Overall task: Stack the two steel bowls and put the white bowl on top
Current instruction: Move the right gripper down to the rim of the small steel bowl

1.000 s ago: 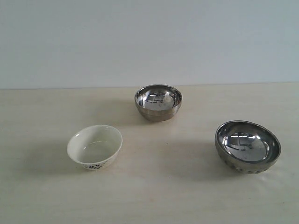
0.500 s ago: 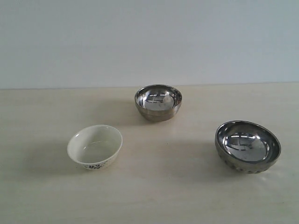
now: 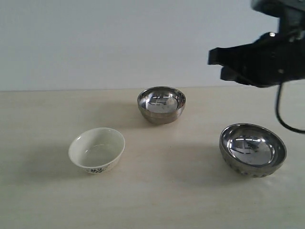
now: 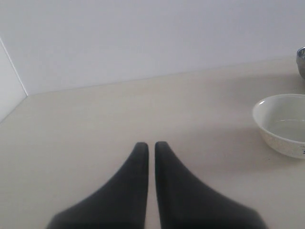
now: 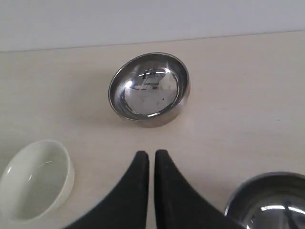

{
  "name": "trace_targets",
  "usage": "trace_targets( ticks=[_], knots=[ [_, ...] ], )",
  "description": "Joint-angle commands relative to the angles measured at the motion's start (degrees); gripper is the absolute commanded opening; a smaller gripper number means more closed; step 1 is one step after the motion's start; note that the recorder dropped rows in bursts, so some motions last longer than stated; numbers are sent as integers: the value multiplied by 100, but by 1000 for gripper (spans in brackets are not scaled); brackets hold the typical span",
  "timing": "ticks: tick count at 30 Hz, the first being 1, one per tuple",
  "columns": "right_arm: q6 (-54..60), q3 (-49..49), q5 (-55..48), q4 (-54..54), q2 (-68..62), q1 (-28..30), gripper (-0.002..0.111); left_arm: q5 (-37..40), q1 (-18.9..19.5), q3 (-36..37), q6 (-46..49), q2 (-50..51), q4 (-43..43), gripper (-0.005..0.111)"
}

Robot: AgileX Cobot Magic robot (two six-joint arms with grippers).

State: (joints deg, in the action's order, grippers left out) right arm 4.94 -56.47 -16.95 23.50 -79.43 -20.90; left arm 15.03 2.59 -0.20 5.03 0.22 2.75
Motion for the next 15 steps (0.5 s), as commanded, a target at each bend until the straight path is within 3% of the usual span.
trace_targets(
  ticks=[1, 4, 11, 15],
  knots=[
    [81, -1446, -735, -66, -1474, -22, 0, -41, 14, 20, -56, -22, -39, 4],
    [81, -2293, -1088, -72, -2254, -22, 5, -41, 14, 20, -56, -22, -39, 4],
    [-321, -3878, -1576, -366, -3647, -22, 47, -41, 14, 20, -56, -22, -39, 4],
    [-1166, -4767, -1930, -1220, -4434, 102, 50, -41, 14, 20, -56, -22, -39, 4]
  ],
)
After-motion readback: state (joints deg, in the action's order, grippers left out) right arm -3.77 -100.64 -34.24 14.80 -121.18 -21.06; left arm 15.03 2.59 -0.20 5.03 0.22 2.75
